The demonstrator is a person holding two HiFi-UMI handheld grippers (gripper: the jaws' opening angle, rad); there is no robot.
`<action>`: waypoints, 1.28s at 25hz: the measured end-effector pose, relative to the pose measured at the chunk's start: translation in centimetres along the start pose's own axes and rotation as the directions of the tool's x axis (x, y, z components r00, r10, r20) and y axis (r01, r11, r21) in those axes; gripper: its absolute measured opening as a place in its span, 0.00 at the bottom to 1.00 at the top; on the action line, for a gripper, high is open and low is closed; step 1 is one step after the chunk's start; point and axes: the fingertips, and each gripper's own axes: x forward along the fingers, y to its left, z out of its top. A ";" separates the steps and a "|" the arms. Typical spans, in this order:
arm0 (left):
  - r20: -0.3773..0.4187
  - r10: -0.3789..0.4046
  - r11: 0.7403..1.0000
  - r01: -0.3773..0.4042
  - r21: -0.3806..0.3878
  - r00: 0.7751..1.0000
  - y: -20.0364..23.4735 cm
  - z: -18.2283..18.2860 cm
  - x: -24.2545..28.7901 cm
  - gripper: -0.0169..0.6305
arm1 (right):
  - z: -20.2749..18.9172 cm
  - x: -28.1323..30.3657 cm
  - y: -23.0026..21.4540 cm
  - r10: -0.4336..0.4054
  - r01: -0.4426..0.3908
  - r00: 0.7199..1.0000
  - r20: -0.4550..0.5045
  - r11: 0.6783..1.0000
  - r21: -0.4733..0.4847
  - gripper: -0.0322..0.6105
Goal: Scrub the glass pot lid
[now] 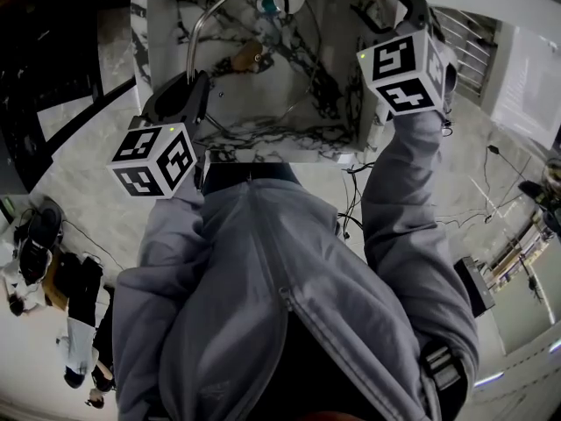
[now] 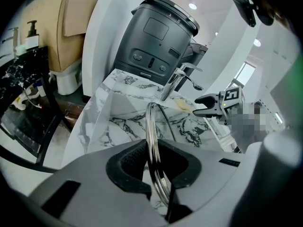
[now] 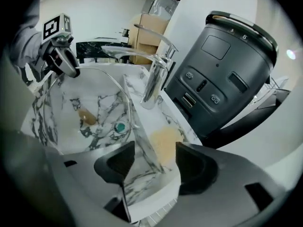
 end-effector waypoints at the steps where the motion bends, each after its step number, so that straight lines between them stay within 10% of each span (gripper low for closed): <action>1: 0.003 -0.005 1.000 0.005 0.004 1.000 -0.3 0.1 -0.1 0.13 | 0.2 -0.8 1.1 0.001 -0.001 1.000 0.015 1.000 0.024 0.44; 15: -0.009 -0.113 0.992 0.113 0.049 0.994 -6.3 1.0 -3.2 0.13 | 7.3 -10.8 25.0 0.322 -0.402 0.898 0.299 0.878 0.260 0.44; 32: -0.116 -0.147 0.989 0.145 -0.019 0.982 -11.0 0.5 -6.1 0.14 | 8.2 -11.7 27.6 0.041 -0.138 0.975 0.219 0.883 0.449 0.43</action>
